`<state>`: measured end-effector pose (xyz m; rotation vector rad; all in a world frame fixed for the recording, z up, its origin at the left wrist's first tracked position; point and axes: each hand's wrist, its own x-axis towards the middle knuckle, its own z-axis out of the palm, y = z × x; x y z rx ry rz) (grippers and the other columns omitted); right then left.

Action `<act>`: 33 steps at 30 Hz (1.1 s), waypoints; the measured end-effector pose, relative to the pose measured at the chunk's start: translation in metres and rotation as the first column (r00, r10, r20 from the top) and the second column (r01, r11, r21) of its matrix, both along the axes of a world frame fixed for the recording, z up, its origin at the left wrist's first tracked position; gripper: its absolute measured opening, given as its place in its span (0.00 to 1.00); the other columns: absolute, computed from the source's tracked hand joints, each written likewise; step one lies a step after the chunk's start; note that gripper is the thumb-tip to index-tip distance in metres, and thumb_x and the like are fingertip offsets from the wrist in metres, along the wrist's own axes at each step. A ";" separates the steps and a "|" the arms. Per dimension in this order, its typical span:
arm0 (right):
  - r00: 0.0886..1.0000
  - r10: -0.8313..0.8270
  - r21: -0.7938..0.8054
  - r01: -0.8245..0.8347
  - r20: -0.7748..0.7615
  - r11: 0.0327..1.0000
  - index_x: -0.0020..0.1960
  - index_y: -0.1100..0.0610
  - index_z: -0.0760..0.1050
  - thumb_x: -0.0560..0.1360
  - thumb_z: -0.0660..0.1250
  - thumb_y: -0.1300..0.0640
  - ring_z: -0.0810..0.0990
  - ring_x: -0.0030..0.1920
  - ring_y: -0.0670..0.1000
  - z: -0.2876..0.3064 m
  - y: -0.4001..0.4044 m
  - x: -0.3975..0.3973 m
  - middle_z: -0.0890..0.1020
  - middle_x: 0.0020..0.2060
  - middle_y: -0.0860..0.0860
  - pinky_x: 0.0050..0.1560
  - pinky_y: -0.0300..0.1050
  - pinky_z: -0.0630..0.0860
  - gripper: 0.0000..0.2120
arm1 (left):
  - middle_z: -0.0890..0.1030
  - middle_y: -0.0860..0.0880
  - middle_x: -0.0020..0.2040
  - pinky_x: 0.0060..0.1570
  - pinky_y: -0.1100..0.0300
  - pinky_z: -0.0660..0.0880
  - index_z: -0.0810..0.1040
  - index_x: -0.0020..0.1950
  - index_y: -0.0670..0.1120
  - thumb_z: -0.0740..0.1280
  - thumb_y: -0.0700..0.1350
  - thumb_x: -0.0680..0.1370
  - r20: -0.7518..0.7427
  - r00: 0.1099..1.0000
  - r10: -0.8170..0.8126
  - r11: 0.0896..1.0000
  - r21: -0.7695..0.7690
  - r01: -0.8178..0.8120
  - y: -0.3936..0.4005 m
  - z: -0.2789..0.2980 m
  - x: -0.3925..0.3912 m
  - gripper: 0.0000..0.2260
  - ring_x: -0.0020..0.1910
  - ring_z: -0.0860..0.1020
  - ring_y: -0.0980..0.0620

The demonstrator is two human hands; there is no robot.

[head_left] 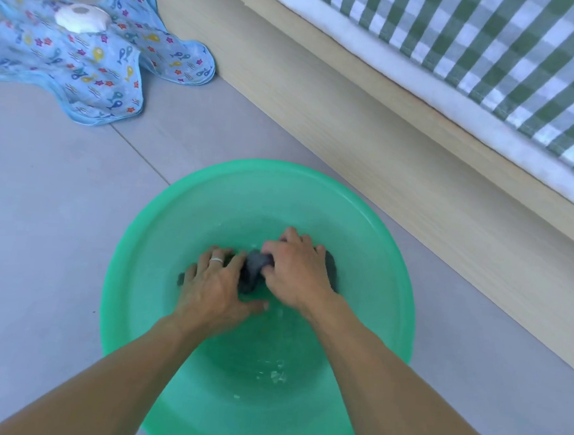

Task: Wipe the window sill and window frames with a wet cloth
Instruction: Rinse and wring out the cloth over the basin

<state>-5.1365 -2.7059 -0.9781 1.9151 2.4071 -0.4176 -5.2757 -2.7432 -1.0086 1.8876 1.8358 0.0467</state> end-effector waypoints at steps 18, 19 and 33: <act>0.969 0.219 0.083 -0.229 0.116 0.970 0.66 0.57 0.64 0.71 0.71 0.55 0.78 0.57 0.61 0.029 -0.025 0.017 0.74 0.60 0.56 0.47 0.52 0.72 0.27 | 0.73 0.51 0.20 0.23 0.67 0.68 0.73 0.31 0.45 0.69 0.38 0.64 0.358 0.918 -0.170 0.934 -0.240 0.266 0.031 0.065 0.019 0.06 0.21 0.73 0.53; 0.972 0.204 0.008 -0.206 0.113 0.978 0.62 0.58 0.66 0.73 0.68 0.56 0.79 0.54 0.61 0.032 -0.021 0.016 0.76 0.56 0.56 0.43 0.50 0.70 0.20 | 0.77 0.49 0.25 0.27 0.63 0.72 0.75 0.34 0.46 0.69 0.41 0.64 0.227 0.943 -0.241 0.950 -0.141 0.277 0.032 0.062 0.016 0.04 0.27 0.78 0.49; 0.604 -0.577 -0.584 0.216 -0.549 0.782 0.72 0.61 0.63 0.82 0.50 0.39 0.74 0.66 0.56 0.046 -0.011 -0.019 0.74 0.65 0.58 0.55 0.44 0.66 0.30 | 0.76 0.45 0.44 0.29 0.60 0.70 0.70 0.59 0.36 0.74 0.41 0.58 0.651 0.741 0.162 0.964 -0.264 0.022 0.035 0.053 0.017 0.32 0.31 0.73 0.54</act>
